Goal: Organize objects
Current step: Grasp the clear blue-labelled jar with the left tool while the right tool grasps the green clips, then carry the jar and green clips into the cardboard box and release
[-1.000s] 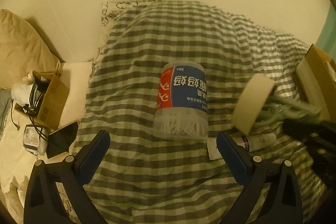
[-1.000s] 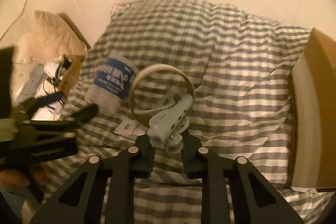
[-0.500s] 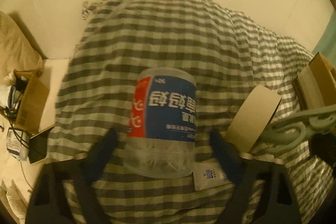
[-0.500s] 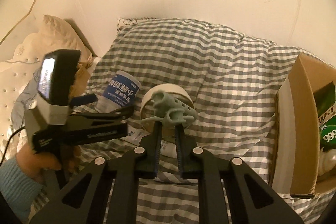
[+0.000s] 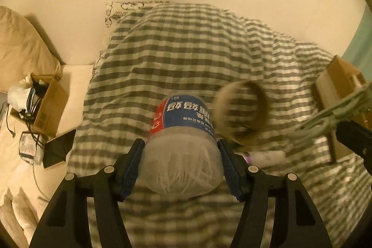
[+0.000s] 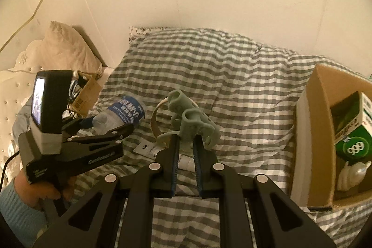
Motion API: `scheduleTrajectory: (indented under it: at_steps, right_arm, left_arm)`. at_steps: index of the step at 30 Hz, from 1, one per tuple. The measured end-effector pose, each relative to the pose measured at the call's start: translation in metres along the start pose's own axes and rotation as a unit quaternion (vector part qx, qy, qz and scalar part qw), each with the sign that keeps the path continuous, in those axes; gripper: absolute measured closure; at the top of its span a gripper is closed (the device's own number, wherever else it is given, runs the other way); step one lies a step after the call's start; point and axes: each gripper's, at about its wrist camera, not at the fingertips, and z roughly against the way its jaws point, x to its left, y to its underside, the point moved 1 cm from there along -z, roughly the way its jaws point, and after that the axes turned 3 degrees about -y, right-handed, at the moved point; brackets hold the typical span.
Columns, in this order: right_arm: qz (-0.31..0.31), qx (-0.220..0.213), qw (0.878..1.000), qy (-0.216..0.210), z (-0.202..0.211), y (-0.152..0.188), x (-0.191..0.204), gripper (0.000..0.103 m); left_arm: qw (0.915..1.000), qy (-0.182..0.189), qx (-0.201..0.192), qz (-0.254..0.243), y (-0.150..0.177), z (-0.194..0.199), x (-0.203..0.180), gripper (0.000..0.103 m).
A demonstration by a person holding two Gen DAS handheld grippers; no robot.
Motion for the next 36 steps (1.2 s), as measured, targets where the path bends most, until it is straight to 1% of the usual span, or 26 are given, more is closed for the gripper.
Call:
scheduleTrajectory:
  at_steps: [3,7,9,13,18,22,26,30,33,36]
  right_arm:
    - [0.0,-0.011,1.0,0.003,0.019,-0.003,0.001,0.091]
    - [-0.004,-0.03,1.0,0.003,0.05,-0.003,0.001,0.091]
    - [-0.006,-0.041,0.999,0.003,0.068,-0.003,0.001,0.091]
    - [-0.011,-0.065,0.998,0.002,0.107,-0.003,0.001,0.091]
    - [-0.005,-0.095,0.995,0.01,0.154,-0.004,0.001,0.091]
    - [0.0,-0.113,0.993,0.016,0.193,-0.007,-0.004,0.091]
    - [0.017,-0.126,0.991,0.039,0.234,-0.019,-0.016,0.091]
    - [0.031,-0.128,0.989,0.07,0.276,-0.033,-0.042,0.091]
    - [0.041,-0.122,0.987,0.094,0.294,-0.041,-0.061,0.091]
    - [0.051,-0.107,0.986,0.118,0.302,-0.047,-0.087,0.091]
  left_arm:
    - [0.9999,0.0,-0.01,-0.004,0.001,0.021,-0.008,0.038]
    - [0.9994,0.007,-0.032,-0.01,0.0,0.058,-0.019,0.038]
    - [0.9989,0.015,-0.041,-0.014,0.0,0.076,-0.025,0.038]
    - [0.9966,0.014,-0.073,-0.036,-0.003,0.122,-0.037,0.038]
    - [0.994,0.018,-0.1,-0.04,-0.009,0.168,-0.054,0.038]
    - [0.9908,0.041,-0.122,-0.041,-0.013,0.203,-0.078,0.038]
    - [0.9871,0.062,-0.139,-0.049,-0.02,0.228,-0.108,0.038]
    - [0.9825,0.083,-0.155,-0.061,-0.03,0.244,-0.143,0.038]
    - [0.9803,0.097,-0.158,-0.069,-0.037,0.245,-0.17,0.038]
    - [0.9792,0.106,-0.153,-0.082,-0.042,0.235,-0.201,0.038]
